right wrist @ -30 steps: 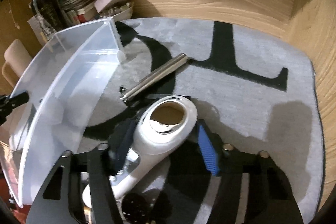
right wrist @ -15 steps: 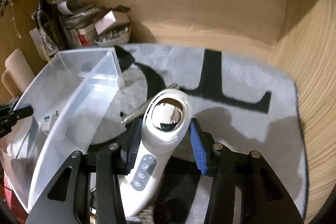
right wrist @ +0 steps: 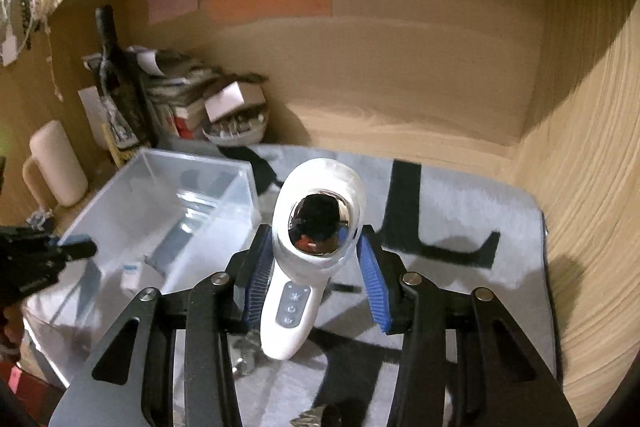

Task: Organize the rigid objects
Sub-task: 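Lift the white device with the right gripper and lower it into the box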

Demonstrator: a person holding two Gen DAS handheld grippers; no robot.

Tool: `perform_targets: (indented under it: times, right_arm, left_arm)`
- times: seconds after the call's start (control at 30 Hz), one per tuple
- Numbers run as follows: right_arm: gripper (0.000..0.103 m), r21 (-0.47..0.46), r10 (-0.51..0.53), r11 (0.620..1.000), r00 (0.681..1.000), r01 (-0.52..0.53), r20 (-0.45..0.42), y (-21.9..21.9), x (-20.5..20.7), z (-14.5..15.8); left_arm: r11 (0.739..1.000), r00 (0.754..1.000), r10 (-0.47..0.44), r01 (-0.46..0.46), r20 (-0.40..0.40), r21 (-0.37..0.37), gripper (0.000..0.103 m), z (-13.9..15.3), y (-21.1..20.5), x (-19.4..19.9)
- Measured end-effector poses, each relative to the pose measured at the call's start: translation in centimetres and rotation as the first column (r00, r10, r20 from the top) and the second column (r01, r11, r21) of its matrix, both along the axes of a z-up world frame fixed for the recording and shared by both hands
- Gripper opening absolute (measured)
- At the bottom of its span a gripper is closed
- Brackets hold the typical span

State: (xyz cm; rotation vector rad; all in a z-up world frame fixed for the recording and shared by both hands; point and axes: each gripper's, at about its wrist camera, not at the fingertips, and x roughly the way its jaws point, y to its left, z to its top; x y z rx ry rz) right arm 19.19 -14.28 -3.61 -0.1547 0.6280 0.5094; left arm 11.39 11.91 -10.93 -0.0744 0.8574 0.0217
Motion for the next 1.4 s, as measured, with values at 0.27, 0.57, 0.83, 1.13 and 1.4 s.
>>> perform_targets:
  times: [0.27,0.57,0.83,1.13,1.4]
  right_arm:
    - [0.039,0.041,0.036,0.998,0.995,-0.04,0.092,1.0,-1.6,3.3]
    - [0.039,0.078,0.127,0.987,0.978,-0.142,0.168,3.4,-4.0,6.0]
    - [0.039,0.06,0.211,0.973,0.966,-0.222,0.146,6.1,-4.8,5.1]
    - [0.039,-0.005,0.249,0.968,0.968,-0.249,0.043,8.4,-4.0,1.7]
    - [0.038,-0.055,0.252,0.966,0.967,-0.253,-0.027,9.7,-3.0,-1.1]
  left_arm:
    - [1.0,1.0,0.0,0.0,0.001,0.001,0.01,0.0,0.0,0.0]
    - [1.0,1.0,0.001,-0.001,0.008,0.004,0.01,0.2,0.0,0.2]
    - [1.0,1.0,0.001,-0.001,0.008,0.009,0.009,0.2,-0.1,0.1]
    - [1.0,1.0,0.003,-0.003,0.01,0.01,0.009,0.3,-0.2,0.1]
    - [1.0,1.0,0.002,-0.002,0.01,0.01,0.009,0.3,-0.2,0.0]
